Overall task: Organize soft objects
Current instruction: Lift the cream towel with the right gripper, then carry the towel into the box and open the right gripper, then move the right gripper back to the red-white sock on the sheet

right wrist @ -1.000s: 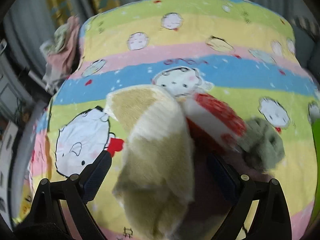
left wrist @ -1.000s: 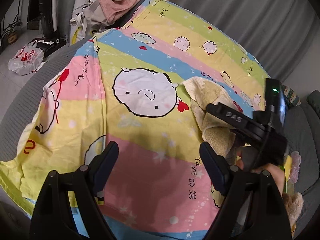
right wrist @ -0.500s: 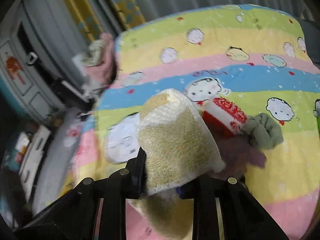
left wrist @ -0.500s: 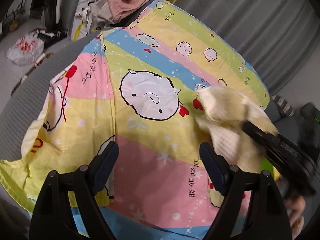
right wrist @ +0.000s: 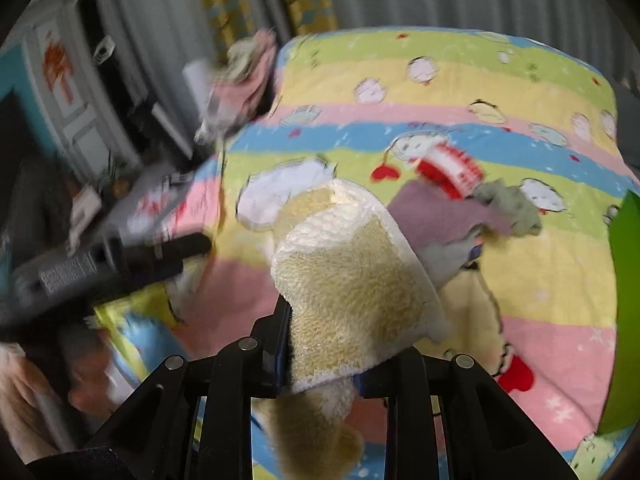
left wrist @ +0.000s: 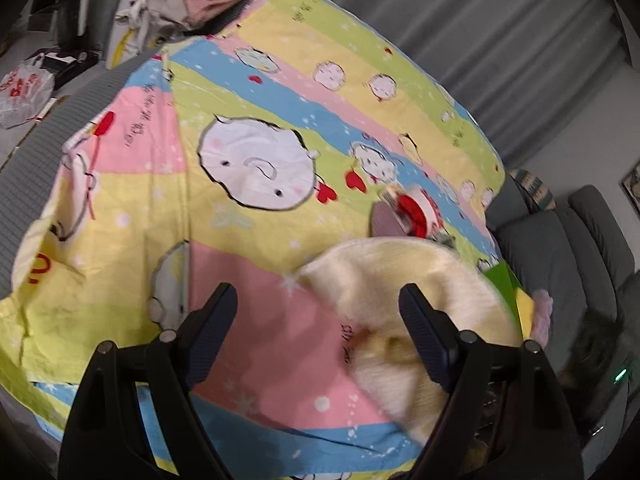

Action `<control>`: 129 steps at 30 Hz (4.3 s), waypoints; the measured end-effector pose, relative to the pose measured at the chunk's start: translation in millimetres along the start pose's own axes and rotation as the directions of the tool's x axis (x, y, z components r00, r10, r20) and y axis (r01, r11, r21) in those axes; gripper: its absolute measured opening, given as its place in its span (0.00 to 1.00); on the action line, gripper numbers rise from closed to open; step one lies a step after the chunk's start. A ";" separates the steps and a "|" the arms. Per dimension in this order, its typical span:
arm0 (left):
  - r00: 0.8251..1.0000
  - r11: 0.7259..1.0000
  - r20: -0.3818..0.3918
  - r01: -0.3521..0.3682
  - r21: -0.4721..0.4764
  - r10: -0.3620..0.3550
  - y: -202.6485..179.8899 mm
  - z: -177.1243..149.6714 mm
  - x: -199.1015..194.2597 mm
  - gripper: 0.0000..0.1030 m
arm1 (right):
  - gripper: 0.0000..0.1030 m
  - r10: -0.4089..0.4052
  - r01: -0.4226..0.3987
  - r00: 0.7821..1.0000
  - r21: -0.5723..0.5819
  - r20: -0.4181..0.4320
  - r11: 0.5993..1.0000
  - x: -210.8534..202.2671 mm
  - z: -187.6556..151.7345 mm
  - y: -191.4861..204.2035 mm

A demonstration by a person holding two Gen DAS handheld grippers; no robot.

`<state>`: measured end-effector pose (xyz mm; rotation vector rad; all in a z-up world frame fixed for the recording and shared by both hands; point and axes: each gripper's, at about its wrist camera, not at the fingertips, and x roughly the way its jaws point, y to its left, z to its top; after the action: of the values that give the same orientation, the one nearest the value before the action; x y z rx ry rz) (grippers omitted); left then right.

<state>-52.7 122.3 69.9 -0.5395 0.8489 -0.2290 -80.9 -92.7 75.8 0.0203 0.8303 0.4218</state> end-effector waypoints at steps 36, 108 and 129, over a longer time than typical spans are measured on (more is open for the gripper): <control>0.949 0.974 -0.306 0.141 0.177 -0.082 -40.7 -67.7 58.0 0.39 | 0.48 0.454 -0.274 0.861 0.543 -0.230 0.794 83.1 -1.8 -76.8; 0.744 0.711 -0.652 0.537 0.454 -0.145 -409.9 -161.8 212.5 0.32 | 0.29 -0.452 0.198 0.892 0.891 0.009 0.408 -179.2 -96.4 -337.8; 0.869 0.753 -0.409 0.463 0.468 -0.279 -337.5 -88.2 89.8 0.79 | 0.93 -0.564 0.099 0.784 0.845 0.258 0.525 -235.4 -70.5 -264.1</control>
<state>-55.6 -229.8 145.6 -0.1105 0.9239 -0.9342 -178.2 -432.5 147.7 0.7888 0.4008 -0.3932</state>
